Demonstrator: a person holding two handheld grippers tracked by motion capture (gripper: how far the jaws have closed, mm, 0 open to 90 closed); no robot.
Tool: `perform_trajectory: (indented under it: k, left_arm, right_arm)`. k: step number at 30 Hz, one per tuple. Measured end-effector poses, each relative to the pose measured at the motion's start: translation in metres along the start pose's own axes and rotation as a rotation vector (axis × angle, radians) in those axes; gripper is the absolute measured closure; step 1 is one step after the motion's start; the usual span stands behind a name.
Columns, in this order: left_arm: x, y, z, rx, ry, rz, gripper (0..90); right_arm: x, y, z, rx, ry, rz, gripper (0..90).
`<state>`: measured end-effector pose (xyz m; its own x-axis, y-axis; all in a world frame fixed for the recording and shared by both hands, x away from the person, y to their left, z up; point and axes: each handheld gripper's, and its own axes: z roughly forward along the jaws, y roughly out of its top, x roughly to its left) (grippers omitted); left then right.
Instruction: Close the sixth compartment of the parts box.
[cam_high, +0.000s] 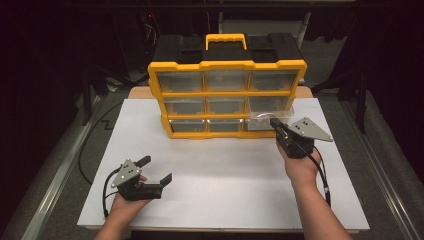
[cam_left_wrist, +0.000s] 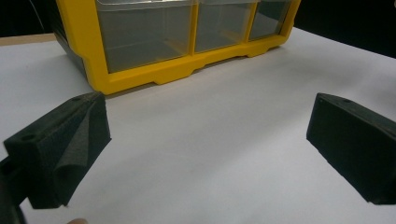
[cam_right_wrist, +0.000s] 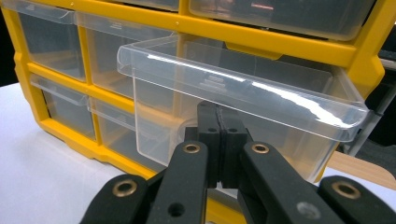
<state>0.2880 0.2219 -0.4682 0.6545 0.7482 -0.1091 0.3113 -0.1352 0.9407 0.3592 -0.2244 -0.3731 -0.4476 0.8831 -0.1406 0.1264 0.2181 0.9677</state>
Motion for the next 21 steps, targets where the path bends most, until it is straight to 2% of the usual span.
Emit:
perform_trajectory:
  k: [21]
  left_arm:
    - [-0.001,0.0,0.002,0.008,0.0,0.001,0.8]
  right_arm:
    - [-0.007,0.007,0.016,0.019,-0.029,0.005,90.0]
